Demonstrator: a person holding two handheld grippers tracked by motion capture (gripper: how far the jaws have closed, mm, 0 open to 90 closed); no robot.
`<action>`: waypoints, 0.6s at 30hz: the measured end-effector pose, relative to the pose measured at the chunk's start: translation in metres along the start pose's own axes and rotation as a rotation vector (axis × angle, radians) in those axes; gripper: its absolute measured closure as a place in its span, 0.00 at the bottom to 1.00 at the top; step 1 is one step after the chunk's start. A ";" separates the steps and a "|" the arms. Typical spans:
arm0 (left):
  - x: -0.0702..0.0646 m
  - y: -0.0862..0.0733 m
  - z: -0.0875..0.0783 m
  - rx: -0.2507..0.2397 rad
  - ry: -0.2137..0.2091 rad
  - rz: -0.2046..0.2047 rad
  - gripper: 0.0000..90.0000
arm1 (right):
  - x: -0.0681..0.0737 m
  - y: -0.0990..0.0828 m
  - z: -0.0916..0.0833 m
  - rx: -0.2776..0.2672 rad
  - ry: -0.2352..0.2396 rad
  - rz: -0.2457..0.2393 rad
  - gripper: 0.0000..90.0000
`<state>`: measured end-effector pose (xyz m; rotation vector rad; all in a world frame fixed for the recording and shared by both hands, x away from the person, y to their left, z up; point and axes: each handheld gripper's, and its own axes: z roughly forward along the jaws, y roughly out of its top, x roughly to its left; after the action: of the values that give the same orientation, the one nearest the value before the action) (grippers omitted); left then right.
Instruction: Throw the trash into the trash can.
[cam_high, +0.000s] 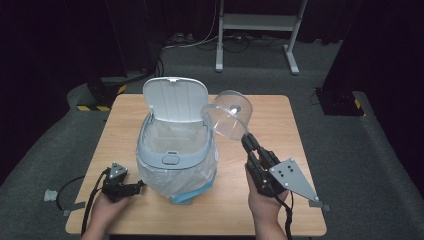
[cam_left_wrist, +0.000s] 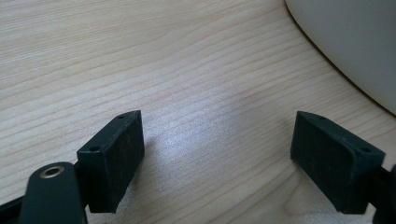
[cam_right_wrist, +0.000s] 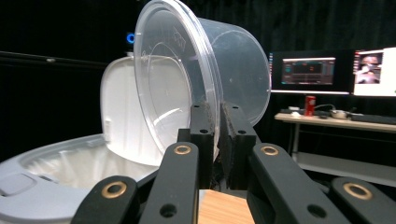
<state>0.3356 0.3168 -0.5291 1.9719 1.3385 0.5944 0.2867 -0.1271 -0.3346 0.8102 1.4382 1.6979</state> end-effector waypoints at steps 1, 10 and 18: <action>0.000 0.000 0.000 0.000 0.000 0.000 0.19 | 0.003 0.001 0.002 0.003 0.010 0.000 0.94; 0.000 0.000 0.000 0.001 -0.003 0.000 0.19 | 0.023 -0.001 0.016 0.021 0.084 -0.001 0.94; 0.000 0.000 0.000 0.000 -0.004 0.002 0.19 | 0.039 -0.007 0.027 0.050 0.135 0.000 0.94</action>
<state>0.3356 0.3171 -0.5291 1.9733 1.3348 0.5910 0.2898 -0.0792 -0.3368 0.7335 1.5769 1.7511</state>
